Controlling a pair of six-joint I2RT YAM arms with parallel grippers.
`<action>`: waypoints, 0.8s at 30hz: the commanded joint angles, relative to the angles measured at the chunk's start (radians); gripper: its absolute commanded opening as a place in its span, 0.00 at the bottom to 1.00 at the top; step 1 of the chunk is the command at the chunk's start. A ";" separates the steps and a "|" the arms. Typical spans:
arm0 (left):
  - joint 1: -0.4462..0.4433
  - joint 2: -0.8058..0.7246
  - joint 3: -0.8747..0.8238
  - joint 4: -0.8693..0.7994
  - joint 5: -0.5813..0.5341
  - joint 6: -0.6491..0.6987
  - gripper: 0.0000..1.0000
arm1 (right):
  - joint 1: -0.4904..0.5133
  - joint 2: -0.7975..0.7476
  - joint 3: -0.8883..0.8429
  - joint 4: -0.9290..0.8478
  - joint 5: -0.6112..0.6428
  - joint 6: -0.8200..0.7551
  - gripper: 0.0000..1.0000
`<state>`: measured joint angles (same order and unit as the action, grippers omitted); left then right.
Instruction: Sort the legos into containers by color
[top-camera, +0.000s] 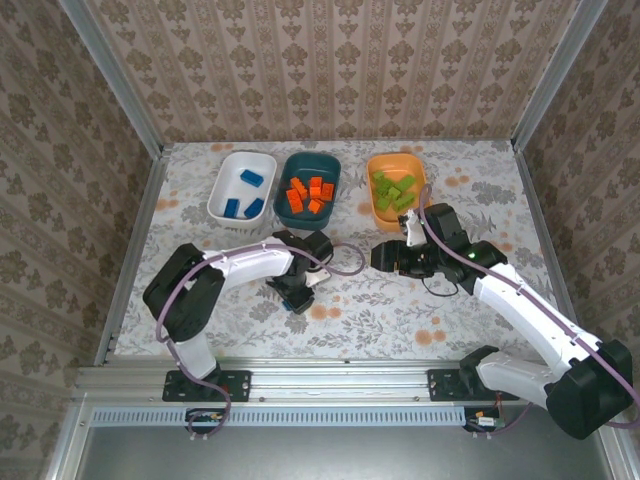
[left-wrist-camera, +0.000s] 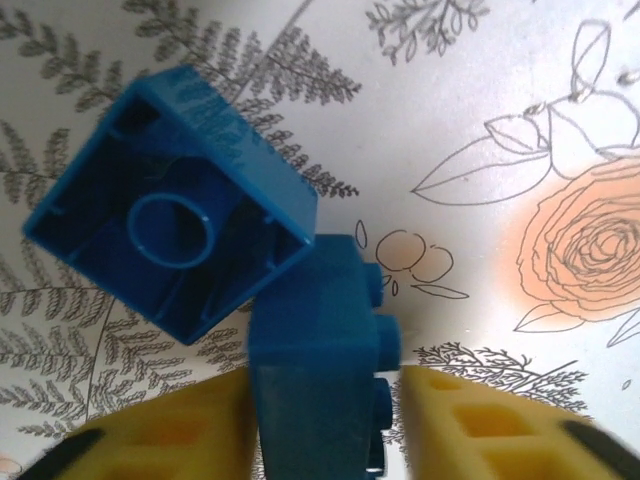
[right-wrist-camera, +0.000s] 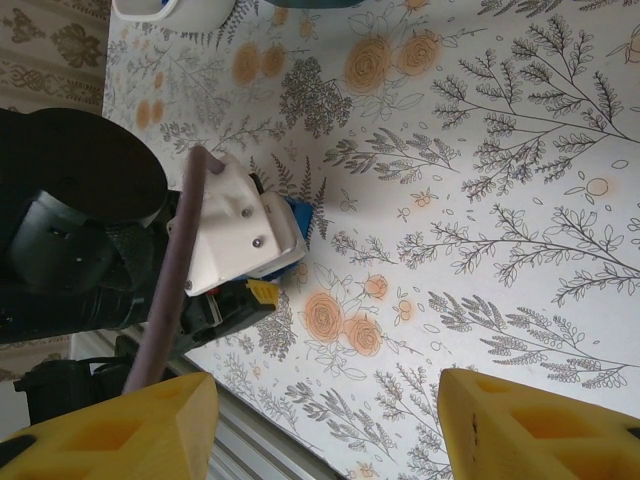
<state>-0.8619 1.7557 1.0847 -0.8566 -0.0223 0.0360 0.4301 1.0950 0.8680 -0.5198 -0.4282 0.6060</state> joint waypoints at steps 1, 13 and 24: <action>0.004 0.006 0.006 -0.033 0.009 -0.010 0.30 | 0.003 -0.003 -0.011 0.009 0.015 0.007 0.62; 0.009 -0.143 0.016 -0.070 0.048 -0.040 0.19 | 0.002 0.016 -0.015 0.026 0.003 0.002 0.62; 0.325 -0.520 -0.065 0.199 0.525 -0.238 0.19 | 0.003 0.006 -0.035 0.042 0.000 0.017 0.62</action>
<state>-0.6247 1.3266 1.0546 -0.7719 0.2901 -0.0834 0.4301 1.1065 0.8448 -0.4969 -0.4282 0.6071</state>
